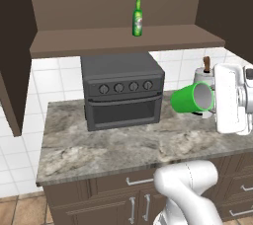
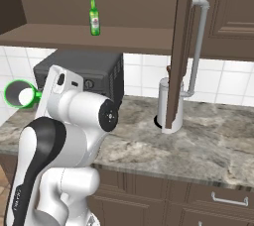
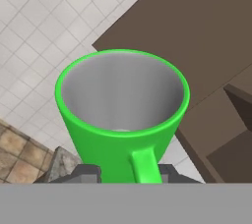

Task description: Open the cabinet directly in front. Then move the beer and the mug to the dining counter with the candle on it.

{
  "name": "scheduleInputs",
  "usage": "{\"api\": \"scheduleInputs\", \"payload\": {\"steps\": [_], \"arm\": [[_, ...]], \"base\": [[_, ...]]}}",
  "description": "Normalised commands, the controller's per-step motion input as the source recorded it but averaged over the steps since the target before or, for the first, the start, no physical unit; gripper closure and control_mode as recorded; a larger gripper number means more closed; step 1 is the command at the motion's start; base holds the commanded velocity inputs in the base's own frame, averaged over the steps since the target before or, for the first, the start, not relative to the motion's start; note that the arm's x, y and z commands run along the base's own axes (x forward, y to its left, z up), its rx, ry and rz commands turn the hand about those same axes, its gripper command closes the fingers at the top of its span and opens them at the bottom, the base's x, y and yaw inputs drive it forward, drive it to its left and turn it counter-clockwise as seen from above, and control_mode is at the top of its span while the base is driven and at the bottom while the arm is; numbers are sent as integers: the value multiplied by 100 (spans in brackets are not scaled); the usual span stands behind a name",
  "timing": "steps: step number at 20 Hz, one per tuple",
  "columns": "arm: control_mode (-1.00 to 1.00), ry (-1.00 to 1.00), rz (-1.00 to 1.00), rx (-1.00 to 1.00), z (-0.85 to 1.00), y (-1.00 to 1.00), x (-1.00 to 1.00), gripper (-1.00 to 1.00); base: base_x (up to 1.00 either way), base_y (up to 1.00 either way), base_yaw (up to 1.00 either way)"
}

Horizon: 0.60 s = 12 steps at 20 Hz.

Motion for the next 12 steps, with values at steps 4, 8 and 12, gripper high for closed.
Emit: {"api": "scheduleInputs", "payload": {"steps": [4,8,12], "arm": [[-100,0,0,0,0,1,0,100],[-100,0,0,0,0,0,0,100],[-100,0,0,0,-1,0,0,100]], "base": [[0,0,0],[0,0,0],[0,0,0]]}}
